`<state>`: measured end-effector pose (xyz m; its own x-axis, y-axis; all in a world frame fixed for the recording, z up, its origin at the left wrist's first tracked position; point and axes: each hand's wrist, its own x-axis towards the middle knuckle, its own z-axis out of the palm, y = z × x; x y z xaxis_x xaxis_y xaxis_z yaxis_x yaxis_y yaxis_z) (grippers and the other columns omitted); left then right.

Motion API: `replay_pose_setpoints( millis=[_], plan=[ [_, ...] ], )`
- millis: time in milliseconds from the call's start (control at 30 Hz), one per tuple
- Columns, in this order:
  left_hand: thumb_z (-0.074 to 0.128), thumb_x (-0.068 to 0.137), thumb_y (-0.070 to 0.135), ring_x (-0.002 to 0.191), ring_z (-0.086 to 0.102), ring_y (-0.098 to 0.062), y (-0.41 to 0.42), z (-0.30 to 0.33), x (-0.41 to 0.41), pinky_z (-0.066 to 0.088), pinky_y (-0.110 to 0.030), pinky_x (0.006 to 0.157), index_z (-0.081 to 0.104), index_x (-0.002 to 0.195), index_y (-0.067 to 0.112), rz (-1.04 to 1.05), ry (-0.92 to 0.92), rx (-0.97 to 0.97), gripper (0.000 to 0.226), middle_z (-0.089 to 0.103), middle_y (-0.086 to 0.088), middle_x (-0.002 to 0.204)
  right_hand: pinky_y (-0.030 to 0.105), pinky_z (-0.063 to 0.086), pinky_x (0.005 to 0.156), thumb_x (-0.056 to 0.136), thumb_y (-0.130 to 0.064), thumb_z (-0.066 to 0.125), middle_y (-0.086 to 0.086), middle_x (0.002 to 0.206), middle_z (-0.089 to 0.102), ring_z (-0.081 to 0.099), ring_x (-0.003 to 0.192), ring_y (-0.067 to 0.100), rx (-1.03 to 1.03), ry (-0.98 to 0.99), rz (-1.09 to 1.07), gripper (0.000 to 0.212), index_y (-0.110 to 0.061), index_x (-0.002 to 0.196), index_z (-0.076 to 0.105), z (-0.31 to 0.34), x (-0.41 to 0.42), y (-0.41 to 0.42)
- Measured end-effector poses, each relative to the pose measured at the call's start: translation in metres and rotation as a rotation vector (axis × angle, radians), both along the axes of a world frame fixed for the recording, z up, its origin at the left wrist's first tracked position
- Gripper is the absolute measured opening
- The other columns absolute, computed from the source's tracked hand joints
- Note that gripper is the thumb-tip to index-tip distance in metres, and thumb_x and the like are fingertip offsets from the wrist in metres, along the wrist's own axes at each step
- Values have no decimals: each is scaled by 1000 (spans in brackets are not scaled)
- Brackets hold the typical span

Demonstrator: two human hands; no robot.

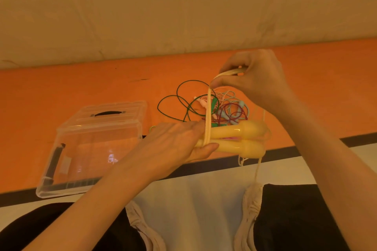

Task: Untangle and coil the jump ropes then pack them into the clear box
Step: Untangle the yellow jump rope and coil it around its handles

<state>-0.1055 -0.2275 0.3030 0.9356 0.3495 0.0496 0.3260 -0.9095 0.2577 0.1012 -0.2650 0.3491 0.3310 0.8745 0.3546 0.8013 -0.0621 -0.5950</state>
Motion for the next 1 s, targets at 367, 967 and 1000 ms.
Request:
replay_pose_setpoints(
  millis=[367,967,1000],
  plan=[
    [26,87,68,60,40,-9,-2,20,-16,39,-24,55,-6,151,41,56,-115,-34,76,31,23,74,40,48,62,72,-20,82,8,69,71,63,65,21,-89,354,197,8,-24,74,75,-15,15,8],
    [40,78,68,75,42,16,-19,33,-20,35,-8,66,37,120,36,-37,-5,-246,54,37,31,78,34,43,61,59,-39,80,16,71,69,54,64,21,-190,467,264,14,-28,67,77,-22,4,9],
    [43,77,68,76,41,19,-19,33,-21,36,-8,67,37,121,35,-44,-7,-259,55,37,36,80,33,44,61,59,-38,80,17,72,70,55,64,21,-194,477,267,14,-27,67,77,-22,4,9]
  ],
)
